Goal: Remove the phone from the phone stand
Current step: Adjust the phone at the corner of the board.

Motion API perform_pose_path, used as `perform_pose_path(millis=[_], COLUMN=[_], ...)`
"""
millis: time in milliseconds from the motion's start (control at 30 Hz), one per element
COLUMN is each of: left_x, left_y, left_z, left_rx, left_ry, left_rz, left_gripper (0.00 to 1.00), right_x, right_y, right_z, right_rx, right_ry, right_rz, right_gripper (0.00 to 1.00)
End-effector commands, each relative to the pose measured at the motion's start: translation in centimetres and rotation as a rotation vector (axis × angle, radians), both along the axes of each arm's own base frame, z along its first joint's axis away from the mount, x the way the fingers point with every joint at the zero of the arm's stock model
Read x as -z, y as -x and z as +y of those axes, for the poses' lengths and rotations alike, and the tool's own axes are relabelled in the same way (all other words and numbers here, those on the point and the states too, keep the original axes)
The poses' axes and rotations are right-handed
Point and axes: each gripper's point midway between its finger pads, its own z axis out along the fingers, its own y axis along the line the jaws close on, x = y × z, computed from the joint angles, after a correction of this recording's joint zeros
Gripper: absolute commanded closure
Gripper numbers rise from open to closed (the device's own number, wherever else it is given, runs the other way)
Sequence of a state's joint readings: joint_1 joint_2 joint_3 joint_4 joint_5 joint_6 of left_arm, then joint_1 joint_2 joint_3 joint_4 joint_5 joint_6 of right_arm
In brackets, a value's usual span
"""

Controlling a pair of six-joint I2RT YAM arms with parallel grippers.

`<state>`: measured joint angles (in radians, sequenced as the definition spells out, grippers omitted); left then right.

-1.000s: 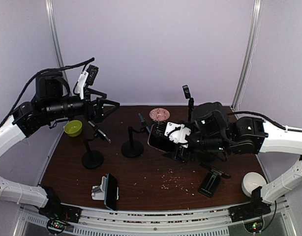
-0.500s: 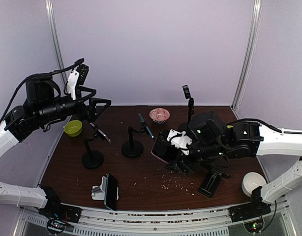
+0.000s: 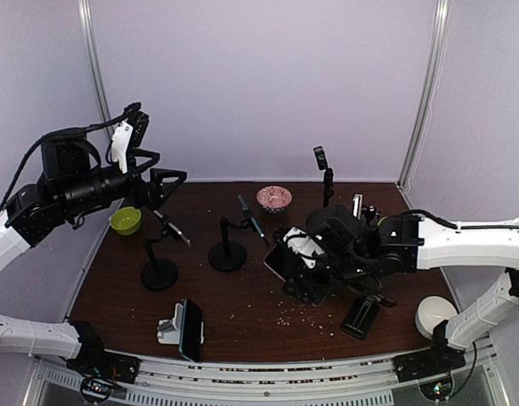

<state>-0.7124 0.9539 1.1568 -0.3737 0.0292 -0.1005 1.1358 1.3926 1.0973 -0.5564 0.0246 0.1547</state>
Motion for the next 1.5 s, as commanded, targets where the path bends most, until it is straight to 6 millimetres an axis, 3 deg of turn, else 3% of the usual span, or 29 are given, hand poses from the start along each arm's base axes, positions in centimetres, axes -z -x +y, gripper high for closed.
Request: perform_pose_path(millis=[0,433,667,1233,1467], left_x=[-0.9,-0.8,-0.4,-0.1,0.1], left_y=[0.0,-0.2,-0.5,-0.7,-0.8], left_z=[0.7,0.8,0.7,0.5,0.4], left_rx=[-0.021,-0.034,-0.038,-0.037,-0.037], left_ry=[0.008,-0.002,-0.014,-0.025,-0.027], left_rz=[-0.042,-0.047,-0.040,-0.030,-0.025], left_gripper=[0.05,0.05,0.05,0.06,0.06], right_x=[0.4,5.8,9.5,12.4,12.6], right_y=[-1.9,-2.1,-0.6,1.1,1.0], right_z=[0.0,1.0,1.0,0.3,0.2], right_rx=[0.128,0.067,0.028,0.021,0.029], right_ry=[-0.001,0.265,0.438,0.537,0.547], right_rz=[0.030,0.128,0.286,0.410,0.408], right_gripper=[0.59,0.55,0.51,0.42,0.37])
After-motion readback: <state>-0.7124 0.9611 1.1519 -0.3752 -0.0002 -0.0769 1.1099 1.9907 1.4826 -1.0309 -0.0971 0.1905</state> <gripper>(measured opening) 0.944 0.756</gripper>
